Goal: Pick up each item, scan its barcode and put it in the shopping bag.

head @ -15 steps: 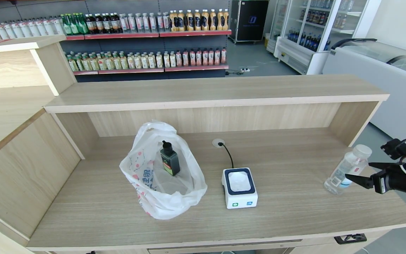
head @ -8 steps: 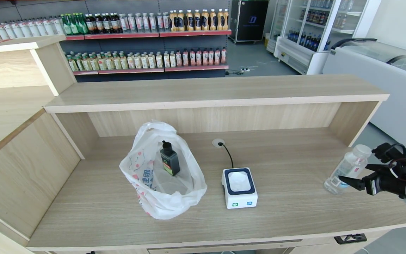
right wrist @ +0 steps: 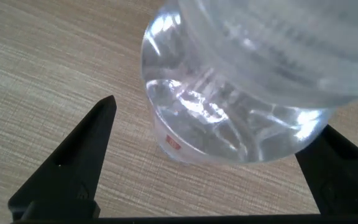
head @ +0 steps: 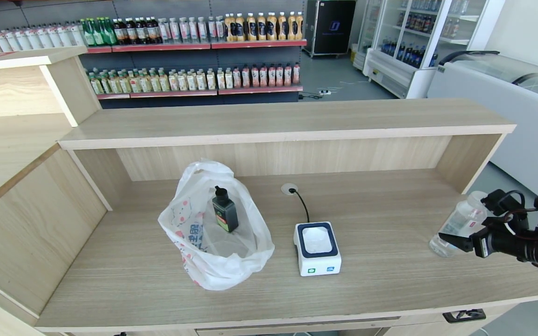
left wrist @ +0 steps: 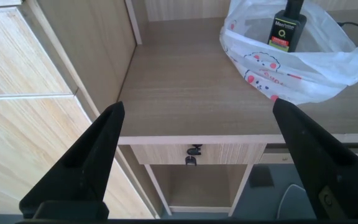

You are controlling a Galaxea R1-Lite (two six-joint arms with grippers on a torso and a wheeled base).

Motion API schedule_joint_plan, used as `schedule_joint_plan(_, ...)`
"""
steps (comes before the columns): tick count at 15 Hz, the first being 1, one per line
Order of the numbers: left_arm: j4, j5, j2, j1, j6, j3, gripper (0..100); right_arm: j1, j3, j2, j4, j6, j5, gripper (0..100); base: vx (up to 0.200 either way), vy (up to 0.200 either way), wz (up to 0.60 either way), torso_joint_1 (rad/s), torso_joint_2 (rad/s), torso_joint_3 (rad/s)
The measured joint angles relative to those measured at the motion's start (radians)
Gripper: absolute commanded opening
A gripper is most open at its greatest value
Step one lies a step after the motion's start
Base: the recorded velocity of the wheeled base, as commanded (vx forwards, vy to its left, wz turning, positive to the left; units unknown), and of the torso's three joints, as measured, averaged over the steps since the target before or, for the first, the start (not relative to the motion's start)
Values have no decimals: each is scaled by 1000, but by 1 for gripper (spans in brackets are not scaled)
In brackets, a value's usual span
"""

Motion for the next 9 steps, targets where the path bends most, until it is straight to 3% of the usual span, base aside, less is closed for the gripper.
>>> schedule_joint_plan(9,0,0,0,0,0,0,100,21,0,27,-43,-1,0,100,0,0,0,0,0,0)
